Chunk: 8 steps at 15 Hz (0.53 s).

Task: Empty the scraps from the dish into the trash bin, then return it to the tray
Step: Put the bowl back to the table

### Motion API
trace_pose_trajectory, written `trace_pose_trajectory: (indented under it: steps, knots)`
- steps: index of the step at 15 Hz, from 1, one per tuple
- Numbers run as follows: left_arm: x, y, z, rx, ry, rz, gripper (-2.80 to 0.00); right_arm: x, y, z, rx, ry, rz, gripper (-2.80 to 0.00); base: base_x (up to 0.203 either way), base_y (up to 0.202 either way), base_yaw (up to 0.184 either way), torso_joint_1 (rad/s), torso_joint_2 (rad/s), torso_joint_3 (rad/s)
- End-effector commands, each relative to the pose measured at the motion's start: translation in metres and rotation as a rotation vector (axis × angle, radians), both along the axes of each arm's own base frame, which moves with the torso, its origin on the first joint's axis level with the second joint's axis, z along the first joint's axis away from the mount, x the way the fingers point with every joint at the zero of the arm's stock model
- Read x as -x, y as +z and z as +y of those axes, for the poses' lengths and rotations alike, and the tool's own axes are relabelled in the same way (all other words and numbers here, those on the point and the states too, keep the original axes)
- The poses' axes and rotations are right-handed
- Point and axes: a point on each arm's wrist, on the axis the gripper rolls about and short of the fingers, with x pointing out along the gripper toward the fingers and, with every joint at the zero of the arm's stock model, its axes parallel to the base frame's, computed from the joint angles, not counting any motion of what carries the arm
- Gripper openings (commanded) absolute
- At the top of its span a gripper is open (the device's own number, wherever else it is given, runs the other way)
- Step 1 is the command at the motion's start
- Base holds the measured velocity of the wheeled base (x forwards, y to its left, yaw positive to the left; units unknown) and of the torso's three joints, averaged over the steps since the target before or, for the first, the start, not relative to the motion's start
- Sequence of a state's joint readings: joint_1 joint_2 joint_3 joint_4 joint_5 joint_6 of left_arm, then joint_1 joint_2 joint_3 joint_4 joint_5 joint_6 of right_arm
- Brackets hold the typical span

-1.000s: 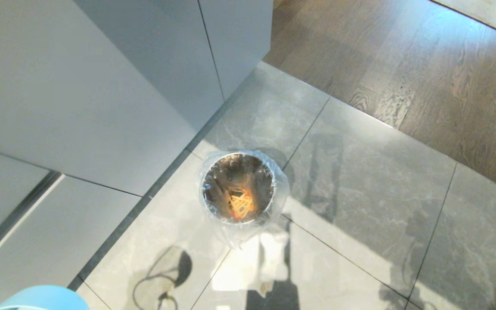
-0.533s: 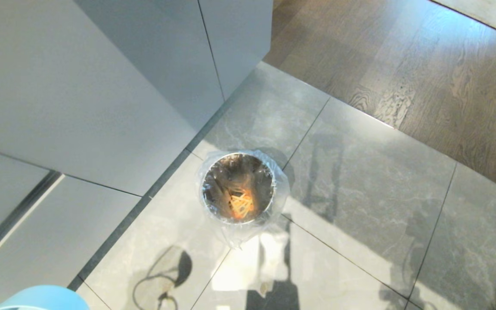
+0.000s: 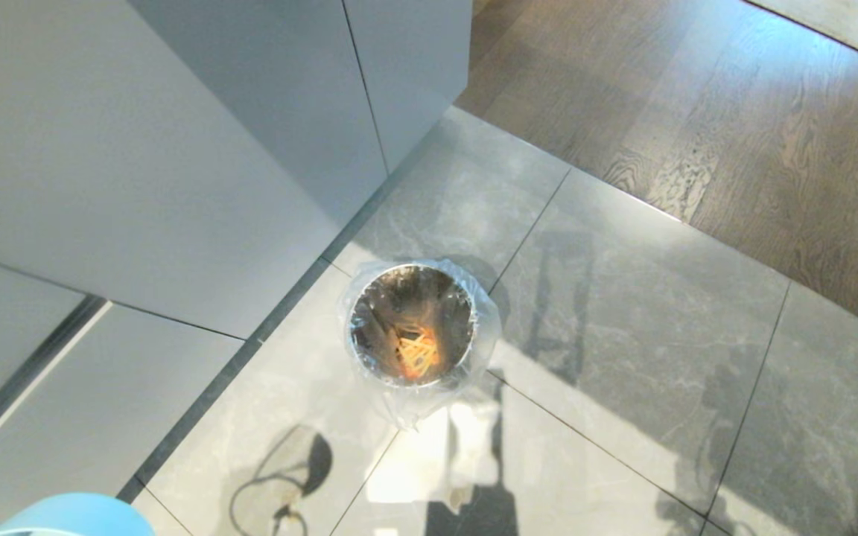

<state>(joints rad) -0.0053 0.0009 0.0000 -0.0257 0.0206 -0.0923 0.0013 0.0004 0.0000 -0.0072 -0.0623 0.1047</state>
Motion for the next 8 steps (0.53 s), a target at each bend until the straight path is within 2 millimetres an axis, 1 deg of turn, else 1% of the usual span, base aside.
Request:
trace_pose_trajectory:
  steps: [1,8]
  knots:
    - [-0.0001,0.0000,0.0000,0.001,0.001,0.000,-2.80,-0.0001,0.0001,0.0000,0.000,0.000,0.001,-2.80,0.000,0.000,0.000,0.000,0.00,0.000]
    - [-0.0001,0.0000,0.0000,0.001,0.000,0.000,-2.80,0.0000,0.0000,0.0000,-0.001,0.000,-0.001,-2.80,0.000,0.000,0.000,0.000,0.00,0.000]
